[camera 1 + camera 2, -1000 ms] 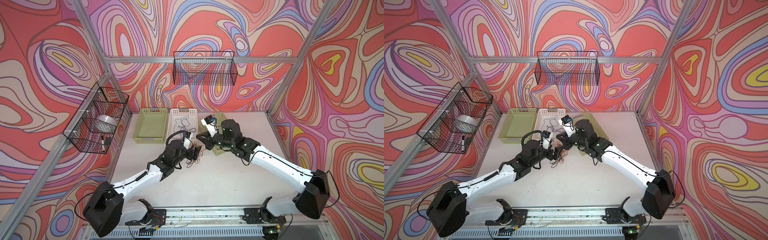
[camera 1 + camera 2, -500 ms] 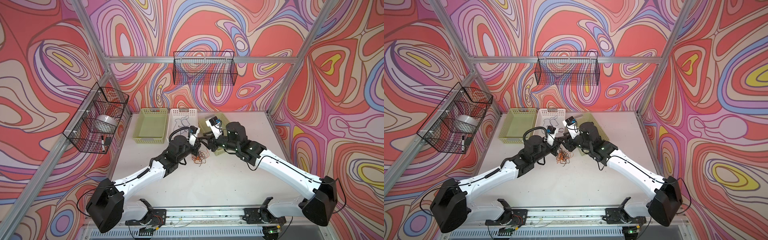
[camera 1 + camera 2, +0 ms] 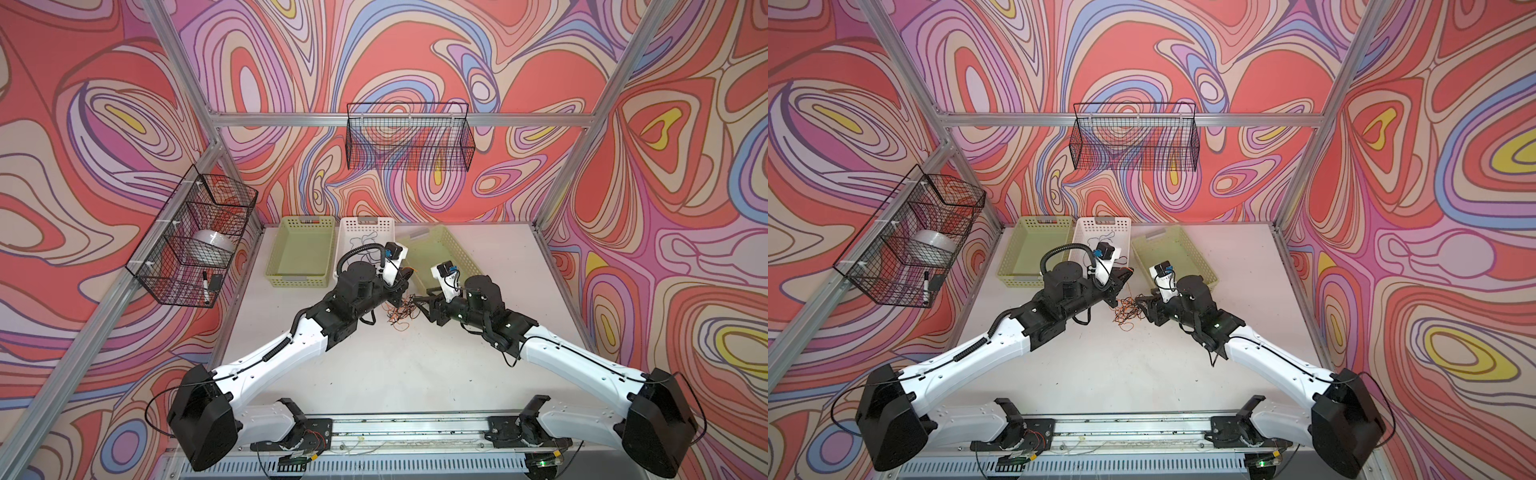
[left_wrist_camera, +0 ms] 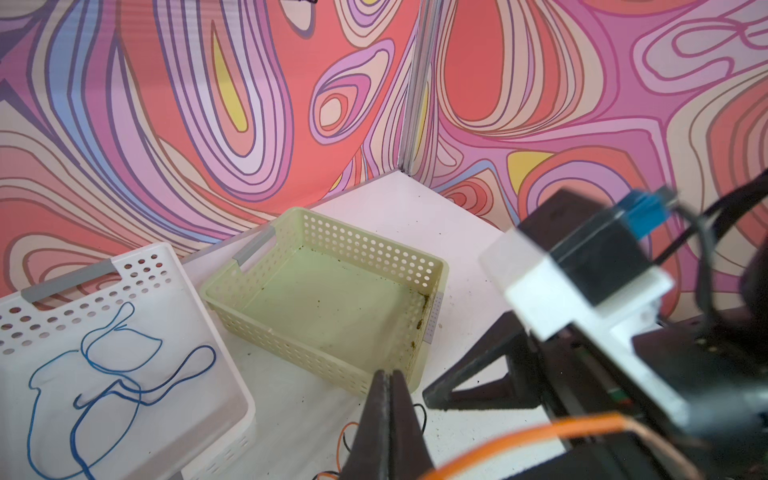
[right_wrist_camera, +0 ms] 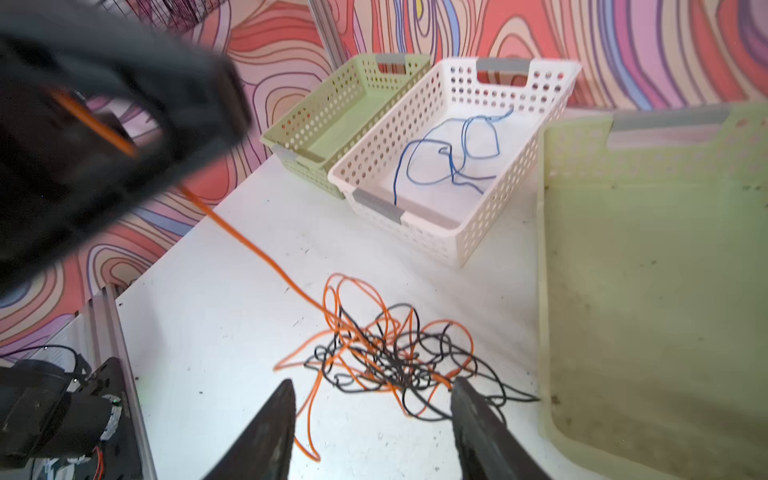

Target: Untangle the cables

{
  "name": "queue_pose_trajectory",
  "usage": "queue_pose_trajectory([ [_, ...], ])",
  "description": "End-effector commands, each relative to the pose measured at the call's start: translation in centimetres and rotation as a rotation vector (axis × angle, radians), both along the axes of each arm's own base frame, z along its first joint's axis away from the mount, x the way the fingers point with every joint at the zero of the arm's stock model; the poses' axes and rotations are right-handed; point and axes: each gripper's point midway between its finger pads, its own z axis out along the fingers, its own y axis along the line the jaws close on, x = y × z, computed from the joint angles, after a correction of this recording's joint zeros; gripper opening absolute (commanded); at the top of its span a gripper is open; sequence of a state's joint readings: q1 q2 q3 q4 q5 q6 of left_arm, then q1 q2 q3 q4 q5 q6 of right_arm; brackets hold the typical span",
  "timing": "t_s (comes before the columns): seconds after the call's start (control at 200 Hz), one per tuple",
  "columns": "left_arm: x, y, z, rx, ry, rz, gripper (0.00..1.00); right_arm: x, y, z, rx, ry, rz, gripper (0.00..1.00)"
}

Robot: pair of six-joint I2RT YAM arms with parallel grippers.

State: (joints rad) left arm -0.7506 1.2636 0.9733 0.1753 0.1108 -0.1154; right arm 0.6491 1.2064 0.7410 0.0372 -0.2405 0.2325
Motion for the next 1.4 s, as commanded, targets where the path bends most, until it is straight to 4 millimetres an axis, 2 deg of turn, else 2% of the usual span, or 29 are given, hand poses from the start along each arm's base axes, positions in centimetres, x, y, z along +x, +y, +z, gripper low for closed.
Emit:
queue_pose_trajectory([
  [0.0, -0.9, -0.5, 3.3, -0.037, -0.05, -0.027, 0.0, -0.1, 1.6, 1.3, 0.09, -0.01, 0.059, 0.61],
  [0.235, -1.7, -1.9, 5.8, -0.057, -0.061, -0.083, 0.0, 1.6, 2.4, -0.8, 0.019, 0.011, 0.046, 0.61],
  [0.471, -2.2, -2.0, 9.3, -0.117, -0.106, -0.109, 0.0, 1.0, 4.1, -3.5, 0.063, 0.075, 0.129, 0.55],
  [0.551, -2.2, -1.9, 9.4, -0.112, -0.105, -0.102, 0.0, 0.7, 4.4, -4.0, 0.072, 0.086, 0.151, 0.44],
  [0.661, -2.0, -1.6, 8.8, -0.097, -0.092, -0.083, 0.0, 0.9, 4.3, -5.3, 0.049, 0.111, 0.141, 0.18],
  [0.761, -2.0, -1.2, 9.7, -0.108, -0.107, -0.066, 0.0, 0.6, 4.4, -6.3, 0.041, 0.134, 0.152, 0.06],
  [0.836, -2.1, -0.8, 11.0, -0.117, -0.131, -0.055, 0.0, 0.5, 4.4, -7.2, 0.036, 0.151, 0.155, 0.02],
  [1.162, -1.9, 1.0, 16.1, -0.084, -0.221, 0.001, 0.0, -0.8, 3.7, -12.5, -0.003, 0.26, 0.15, 0.0],
  [1.322, -1.4, 2.7, 18.9, -0.08, -0.275, 0.062, 0.0, -1.3, 3.0, -15.1, -0.042, 0.314, 0.128, 0.0],
  [1.397, -1.1, 3.4, 20.1, -0.07, -0.294, 0.079, 0.0, -1.6, 2.8, -15.7, -0.051, 0.332, 0.126, 0.0],
])
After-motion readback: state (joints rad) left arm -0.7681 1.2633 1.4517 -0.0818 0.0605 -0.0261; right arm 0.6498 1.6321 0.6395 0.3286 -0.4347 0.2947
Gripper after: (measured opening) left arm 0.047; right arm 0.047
